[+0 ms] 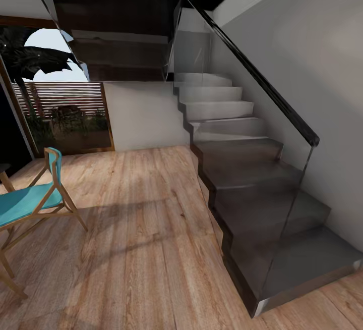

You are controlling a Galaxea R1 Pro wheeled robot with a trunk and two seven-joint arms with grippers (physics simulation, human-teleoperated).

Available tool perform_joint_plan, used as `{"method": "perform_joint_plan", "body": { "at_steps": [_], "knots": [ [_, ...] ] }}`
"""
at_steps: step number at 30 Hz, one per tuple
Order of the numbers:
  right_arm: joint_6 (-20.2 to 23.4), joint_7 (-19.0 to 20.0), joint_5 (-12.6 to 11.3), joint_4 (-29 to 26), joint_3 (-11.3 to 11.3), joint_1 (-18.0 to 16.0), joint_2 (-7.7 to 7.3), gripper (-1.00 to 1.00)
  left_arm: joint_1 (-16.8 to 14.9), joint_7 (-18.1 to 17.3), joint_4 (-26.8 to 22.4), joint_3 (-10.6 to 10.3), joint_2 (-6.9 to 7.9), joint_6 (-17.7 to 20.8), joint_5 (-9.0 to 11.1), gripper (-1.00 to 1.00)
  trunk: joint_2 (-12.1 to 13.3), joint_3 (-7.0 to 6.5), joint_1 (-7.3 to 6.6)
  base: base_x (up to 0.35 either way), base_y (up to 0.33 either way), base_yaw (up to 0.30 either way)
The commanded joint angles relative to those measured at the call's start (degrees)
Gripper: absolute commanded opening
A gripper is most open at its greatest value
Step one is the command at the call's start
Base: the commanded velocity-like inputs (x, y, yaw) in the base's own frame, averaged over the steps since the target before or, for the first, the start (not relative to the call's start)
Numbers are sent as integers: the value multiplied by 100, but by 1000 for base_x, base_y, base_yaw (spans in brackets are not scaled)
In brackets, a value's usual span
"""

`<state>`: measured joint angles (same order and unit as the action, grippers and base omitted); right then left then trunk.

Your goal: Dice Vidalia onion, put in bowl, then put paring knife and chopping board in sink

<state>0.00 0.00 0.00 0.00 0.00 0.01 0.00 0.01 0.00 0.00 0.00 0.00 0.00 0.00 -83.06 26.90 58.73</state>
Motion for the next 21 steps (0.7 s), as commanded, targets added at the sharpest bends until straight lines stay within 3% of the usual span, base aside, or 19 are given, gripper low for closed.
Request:
{"method": "perform_joint_plan", "body": {
  "at_steps": [1,9,21],
  "knots": [
    [-33,-10,-10,-33,17,-34,33,100,10,-8,9,13,19,-9,18,100,-2,3,0,0,0,0],
    [23,-9,1,-113,18,-97,259,100,8,-9,9,9,-7,-9,18,100,-2,3,0,0,0,0],
    [-6,-22,9,-132,-10,-97,259,100,9,-3,-18,14,-9,-91,18,100,-2,3,0,0,0,0]
  ]
}}
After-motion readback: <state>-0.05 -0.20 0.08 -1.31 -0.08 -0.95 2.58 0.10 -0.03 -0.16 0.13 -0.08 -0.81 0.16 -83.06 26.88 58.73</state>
